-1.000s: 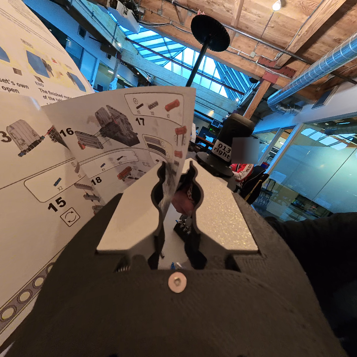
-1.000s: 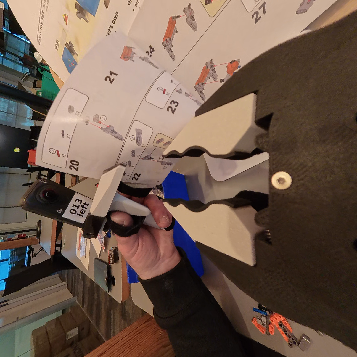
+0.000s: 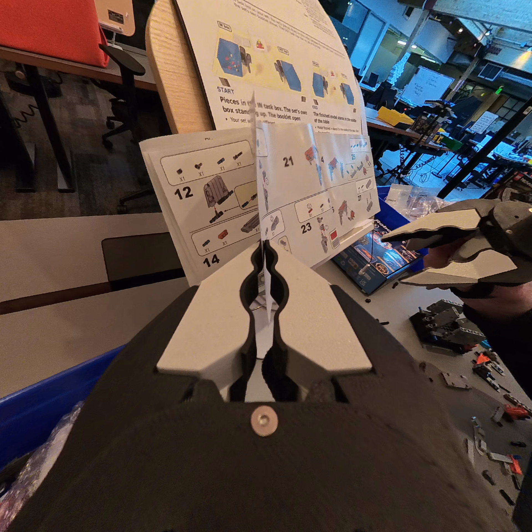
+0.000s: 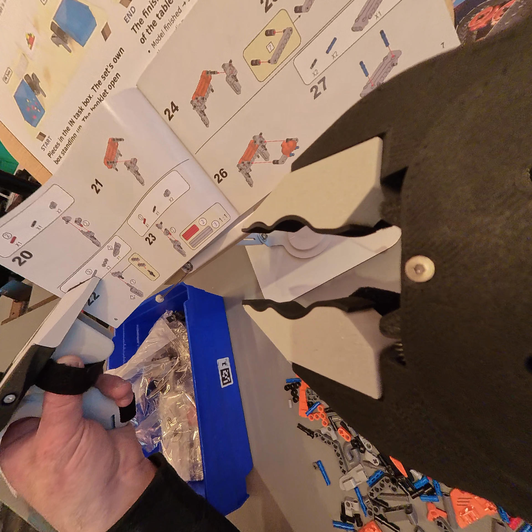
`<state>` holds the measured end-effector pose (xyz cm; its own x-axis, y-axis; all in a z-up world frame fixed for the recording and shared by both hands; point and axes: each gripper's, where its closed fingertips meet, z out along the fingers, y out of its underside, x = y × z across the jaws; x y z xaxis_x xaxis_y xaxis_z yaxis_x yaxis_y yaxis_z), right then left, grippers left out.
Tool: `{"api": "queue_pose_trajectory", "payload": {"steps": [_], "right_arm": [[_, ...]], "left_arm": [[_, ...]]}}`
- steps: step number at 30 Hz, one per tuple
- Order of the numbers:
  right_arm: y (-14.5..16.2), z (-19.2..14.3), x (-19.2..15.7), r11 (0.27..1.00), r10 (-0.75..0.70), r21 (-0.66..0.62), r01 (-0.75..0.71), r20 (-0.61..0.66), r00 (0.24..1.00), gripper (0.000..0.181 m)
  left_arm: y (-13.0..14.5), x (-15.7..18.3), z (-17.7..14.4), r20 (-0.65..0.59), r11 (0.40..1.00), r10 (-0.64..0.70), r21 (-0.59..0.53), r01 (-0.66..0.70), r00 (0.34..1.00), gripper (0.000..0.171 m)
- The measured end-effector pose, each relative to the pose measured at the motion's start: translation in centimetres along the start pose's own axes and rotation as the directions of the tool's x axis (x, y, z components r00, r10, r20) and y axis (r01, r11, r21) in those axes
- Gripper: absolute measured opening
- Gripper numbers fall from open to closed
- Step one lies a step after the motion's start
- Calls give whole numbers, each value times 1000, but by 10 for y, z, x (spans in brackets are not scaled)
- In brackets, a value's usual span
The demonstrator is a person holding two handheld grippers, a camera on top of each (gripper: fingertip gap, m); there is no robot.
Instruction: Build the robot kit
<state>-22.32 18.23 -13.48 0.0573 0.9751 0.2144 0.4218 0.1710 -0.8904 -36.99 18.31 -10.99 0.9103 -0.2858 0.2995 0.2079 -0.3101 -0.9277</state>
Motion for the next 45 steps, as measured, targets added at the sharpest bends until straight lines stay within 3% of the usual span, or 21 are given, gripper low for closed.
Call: {"api": "queue_pose_trajectory", "payload": {"steps": [4, 8, 13, 18, 24, 32, 35, 39, 45], "right_arm": [[-6, 3, -5, 999, -50, 11, 50, -37, 998, 49], [-36, 13, -23, 986, -133, 96, 139, -60, 989, 52], [-73, 23, -40, 967, -174, 174, 188, -93, 980, 47], [-85, 18, -40, 956, -188, 204, 213, -132, 973, 39], [-92, -5, -34, 947, -124, 283, 152, -113, 986, 30], [-98, -34, -29, 904, 3, 428, -15, 27, 1000, 36], [-95, -38, -26, 898, 10, 440, -25, 37, 999, 36], [-92, -40, -24, 899, 7, 437, -23, 38, 999, 31], [-91, -37, -24, 903, 0, 429, -12, 30, 1000, 27]], "left_arm": [[-11, 20, -6, -129, 998, -33, 55, 41, 991, 0], [-18, 44, -10, -265, 995, -57, 69, 78, 963, 0], [-23, 88, -8, -458, 993, -68, 53, 104, 886, 0], [-33, 122, -5, -596, 987, -83, 64, 150, 799, 4], [-39, 144, -6, -695, 978, -87, 76, 193, 714, 12], [-48, 175, -7, -842, 953, -105, 67, 295, 529, 20], [-45, 183, 1, -859, 950, -123, 44, 310, 497, 20], [-44, 189, 5, -854, 954, -116, 47, 297, 507, 23], [-42, 180, 5, -786, 971, -89, 69, 229, 612, 33]]}}
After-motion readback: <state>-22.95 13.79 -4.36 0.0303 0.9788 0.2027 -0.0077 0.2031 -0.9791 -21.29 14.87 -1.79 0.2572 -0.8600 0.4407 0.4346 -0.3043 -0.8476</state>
